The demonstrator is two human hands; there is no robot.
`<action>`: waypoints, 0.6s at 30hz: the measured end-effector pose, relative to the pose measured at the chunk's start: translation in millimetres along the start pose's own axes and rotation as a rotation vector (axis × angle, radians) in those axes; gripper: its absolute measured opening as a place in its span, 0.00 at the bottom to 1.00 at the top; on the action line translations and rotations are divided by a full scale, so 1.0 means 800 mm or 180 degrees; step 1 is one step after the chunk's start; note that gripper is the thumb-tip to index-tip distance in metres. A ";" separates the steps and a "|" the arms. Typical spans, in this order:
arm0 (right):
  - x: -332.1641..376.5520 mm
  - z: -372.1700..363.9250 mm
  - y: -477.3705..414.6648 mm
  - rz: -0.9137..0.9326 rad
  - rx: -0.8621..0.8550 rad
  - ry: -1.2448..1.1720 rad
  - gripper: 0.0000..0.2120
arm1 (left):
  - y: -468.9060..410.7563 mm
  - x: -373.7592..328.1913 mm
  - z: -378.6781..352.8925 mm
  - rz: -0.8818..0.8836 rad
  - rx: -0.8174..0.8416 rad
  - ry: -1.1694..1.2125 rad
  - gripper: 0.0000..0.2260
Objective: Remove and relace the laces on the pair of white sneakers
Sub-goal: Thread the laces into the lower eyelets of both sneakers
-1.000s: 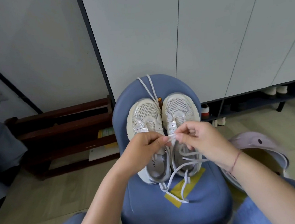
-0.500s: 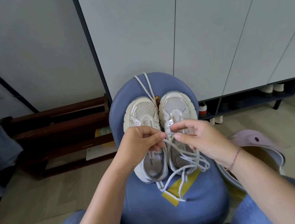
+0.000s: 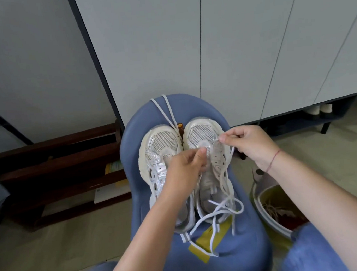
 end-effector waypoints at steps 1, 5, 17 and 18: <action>-0.006 -0.001 -0.004 -0.0023 0.0002 0.0083 0.04 | -0.004 0.002 -0.006 0.0071 0.0035 0.0076 0.08; -0.026 -0.003 -0.014 -0.0023 -0.0102 0.0539 0.04 | -0.019 0.013 -0.024 0.0261 0.0081 0.0154 0.10; -0.022 -0.011 -0.027 0.0504 -0.0033 0.1422 0.02 | -0.036 0.013 -0.027 0.1204 0.0228 0.1587 0.15; -0.023 -0.013 -0.026 0.0501 -0.0098 0.1395 0.02 | -0.035 0.013 -0.027 0.1219 0.0243 0.1628 0.14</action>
Point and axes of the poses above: each hand's wrist, its own y-axis away from the middle knuckle, its own z-axis out of the back of the hand, x = y × z, the point moved 2 cm from there along -y, towards the middle knuckle, and after that the axes turned 3 degrees about y, right-handed, at the moved point
